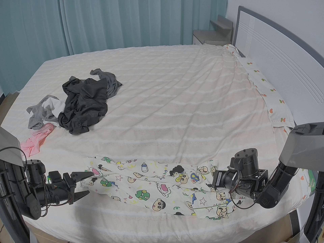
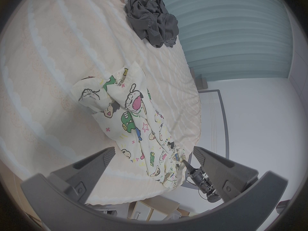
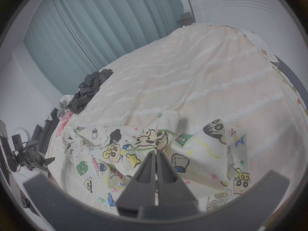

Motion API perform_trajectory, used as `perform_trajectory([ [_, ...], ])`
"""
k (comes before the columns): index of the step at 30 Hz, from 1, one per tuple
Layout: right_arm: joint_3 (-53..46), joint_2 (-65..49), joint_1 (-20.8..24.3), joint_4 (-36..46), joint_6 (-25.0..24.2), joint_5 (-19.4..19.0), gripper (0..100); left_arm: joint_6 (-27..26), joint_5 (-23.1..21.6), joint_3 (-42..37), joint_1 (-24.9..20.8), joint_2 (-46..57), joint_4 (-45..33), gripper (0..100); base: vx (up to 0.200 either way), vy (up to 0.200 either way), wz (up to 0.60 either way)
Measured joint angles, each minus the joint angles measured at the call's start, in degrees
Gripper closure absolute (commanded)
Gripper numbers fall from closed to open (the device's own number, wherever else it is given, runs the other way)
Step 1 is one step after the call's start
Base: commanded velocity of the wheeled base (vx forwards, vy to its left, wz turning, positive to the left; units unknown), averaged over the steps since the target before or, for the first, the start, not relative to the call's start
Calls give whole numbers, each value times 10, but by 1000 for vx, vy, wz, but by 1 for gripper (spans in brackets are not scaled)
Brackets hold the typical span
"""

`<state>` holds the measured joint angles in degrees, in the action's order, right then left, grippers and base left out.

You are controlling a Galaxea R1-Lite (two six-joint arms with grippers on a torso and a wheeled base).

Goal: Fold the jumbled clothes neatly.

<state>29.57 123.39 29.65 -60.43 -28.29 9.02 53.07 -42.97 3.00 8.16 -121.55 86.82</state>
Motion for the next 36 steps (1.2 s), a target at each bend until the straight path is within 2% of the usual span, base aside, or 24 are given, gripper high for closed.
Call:
perform_trajectory([
  [6, -30, -38, 7, -17, -2, 3, 100, 0, 0, 0, 0, 0, 0, 0, 0, 0, 0],
  [14, -107, -70, 16, -129, -7, 3, 100, 0, 0, 0, -1, 0, 0, 0, 0, 0, 0],
  [21, -143, -52, 10, -172, -8, 4, 100, 0, 34, -3, -12, -2, 0, 0, 0, 0, 0],
  [24, -152, -41, 2, -184, -8, 4, 100, -5, 47, -3, -22, -7, 7, 0, 0, 0, 0],
  [36, -169, 32, -41, -229, 0, 13, 100, -27, 52, -12, -28, -26, 22, 0, 0, 0, 0],
])
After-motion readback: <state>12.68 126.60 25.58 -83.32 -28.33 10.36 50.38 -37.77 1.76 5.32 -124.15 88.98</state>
